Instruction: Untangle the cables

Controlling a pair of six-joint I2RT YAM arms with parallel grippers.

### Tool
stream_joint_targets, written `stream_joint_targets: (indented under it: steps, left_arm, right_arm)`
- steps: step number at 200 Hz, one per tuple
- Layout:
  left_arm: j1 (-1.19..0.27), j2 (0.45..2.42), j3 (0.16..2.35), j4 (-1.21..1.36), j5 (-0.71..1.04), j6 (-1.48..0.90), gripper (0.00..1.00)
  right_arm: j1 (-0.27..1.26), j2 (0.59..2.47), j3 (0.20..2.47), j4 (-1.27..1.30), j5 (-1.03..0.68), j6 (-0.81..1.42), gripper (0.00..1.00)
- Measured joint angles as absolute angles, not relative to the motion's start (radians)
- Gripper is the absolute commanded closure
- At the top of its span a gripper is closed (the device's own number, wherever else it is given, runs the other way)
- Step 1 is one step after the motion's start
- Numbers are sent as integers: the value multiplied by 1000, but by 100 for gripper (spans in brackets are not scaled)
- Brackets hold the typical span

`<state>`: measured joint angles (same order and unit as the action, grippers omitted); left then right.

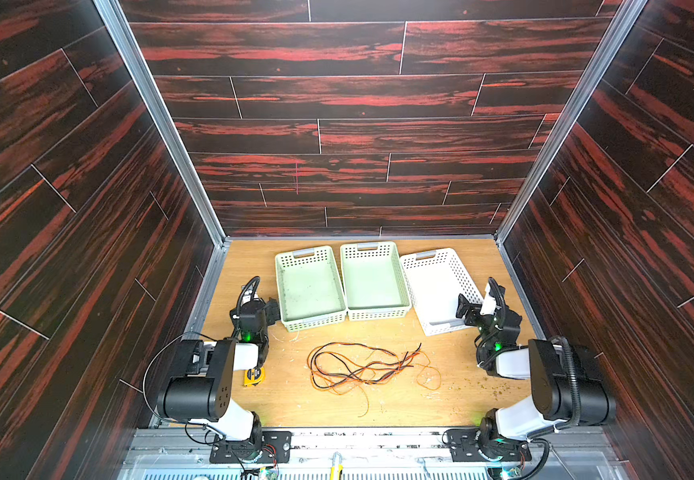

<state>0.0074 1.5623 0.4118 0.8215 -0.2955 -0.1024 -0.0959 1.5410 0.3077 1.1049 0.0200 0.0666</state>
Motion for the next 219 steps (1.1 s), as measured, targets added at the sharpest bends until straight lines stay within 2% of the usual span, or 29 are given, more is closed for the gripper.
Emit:
stream_joint_targets:
  steps: [104,128,157,179,219]
  left_arm:
    - [7,1534,412,802,-308,-103,1]
    - [7,1397,448,637,-361,-123,2]
    - [7,1209,563,430,-346,-141,8]
    - [7,1090,624,306,-260,-160,15]
    - [-70,996,678,107,-44,-159,20]
  right_arm:
    - [-95,1530,308,1080,43,70,3]
    - [-95,1438,352,914,61,75,4]
    - [-94,1286,490,662,46,115,10]
    - [-89,1207,588,486,-5,165,14]
    - [-50,1141,730,129,-118,242,25]
